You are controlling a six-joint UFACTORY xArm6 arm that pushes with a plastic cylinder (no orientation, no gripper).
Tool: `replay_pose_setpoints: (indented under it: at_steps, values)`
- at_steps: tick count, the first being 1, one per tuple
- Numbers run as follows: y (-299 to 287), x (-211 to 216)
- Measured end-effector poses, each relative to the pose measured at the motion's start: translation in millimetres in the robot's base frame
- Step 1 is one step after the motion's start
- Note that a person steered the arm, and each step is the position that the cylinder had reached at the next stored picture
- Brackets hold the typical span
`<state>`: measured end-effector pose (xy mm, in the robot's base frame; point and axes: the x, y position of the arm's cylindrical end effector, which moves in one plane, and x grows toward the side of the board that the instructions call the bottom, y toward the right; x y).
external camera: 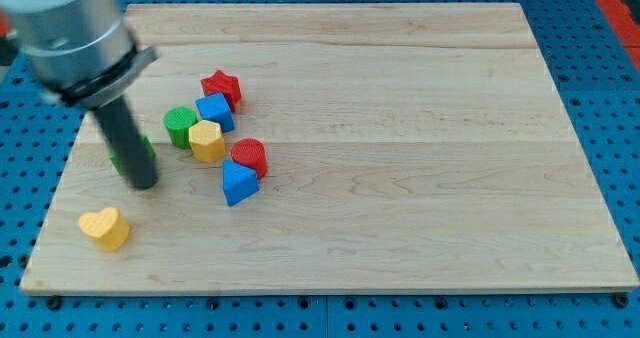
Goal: Push the green star towards right
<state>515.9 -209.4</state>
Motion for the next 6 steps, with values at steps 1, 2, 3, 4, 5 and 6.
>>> replay_pose_setpoints:
  at_steps: [1, 2, 3, 4, 5, 6]
  values:
    - [-63.9, 10.5]
    - [-77.2, -20.8]
    - [-54.6, -43.9]
    - [7.4, -47.6]
    - [-47.5, -28.7]
    - [-94.9, 18.2]
